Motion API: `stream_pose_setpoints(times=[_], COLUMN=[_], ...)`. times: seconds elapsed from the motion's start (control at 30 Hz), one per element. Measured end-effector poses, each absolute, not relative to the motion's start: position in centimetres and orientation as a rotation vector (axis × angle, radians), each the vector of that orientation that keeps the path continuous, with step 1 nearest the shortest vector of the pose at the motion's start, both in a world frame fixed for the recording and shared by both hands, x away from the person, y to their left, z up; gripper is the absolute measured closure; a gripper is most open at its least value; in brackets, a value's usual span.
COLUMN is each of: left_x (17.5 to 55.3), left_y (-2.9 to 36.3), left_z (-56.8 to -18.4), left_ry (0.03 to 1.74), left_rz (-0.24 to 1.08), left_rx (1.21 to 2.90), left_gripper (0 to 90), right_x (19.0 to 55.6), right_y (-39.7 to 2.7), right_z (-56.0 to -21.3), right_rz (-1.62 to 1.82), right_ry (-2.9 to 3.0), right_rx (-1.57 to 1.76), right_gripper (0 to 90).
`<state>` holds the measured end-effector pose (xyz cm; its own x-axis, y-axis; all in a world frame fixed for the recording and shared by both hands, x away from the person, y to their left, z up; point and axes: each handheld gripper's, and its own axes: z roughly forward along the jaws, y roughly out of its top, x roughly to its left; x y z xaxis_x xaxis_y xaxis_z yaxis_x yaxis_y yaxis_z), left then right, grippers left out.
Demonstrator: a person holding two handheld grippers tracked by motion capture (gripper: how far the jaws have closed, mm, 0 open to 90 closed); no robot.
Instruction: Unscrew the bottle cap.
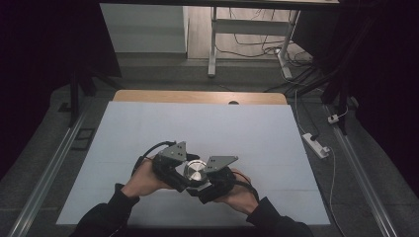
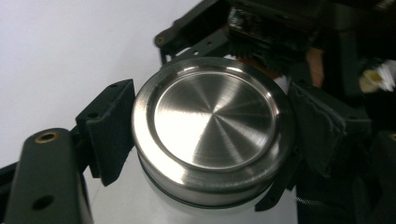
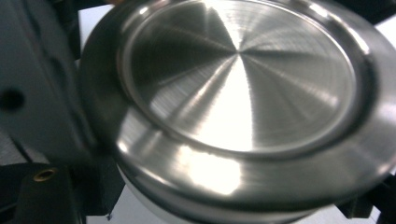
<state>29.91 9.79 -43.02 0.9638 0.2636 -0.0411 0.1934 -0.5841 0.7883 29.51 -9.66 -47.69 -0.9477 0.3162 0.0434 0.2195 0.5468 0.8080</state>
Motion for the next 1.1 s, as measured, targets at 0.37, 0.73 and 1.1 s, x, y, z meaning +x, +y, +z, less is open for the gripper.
stream_pose_setpoints(times=[0.37, 0.73, 1.1], left_x=[29.1, 28.5, 29.7], left_y=[7.9, 7.2, 10.2], left_z=[-42.9, -42.8, -41.4], left_ry=[0.581, 0.650, 0.459], left_rz=[0.244, 0.307, 0.177], left_rx=[2.154, 2.142, 2.150], left_gripper=[20.6, 20.6, 4.1], right_x=[30.2, 30.2, 30.3], right_y=[-10.2, -10.2, -10.4], right_z=[-47.7, -47.5, -47.6], right_rz=[1.333, 1.325, 1.375], right_ry=[2.585, 2.558, 2.610], right_rx=[0.630, 0.662, 0.598], right_gripper=[14.8, 14.8, 14.8])
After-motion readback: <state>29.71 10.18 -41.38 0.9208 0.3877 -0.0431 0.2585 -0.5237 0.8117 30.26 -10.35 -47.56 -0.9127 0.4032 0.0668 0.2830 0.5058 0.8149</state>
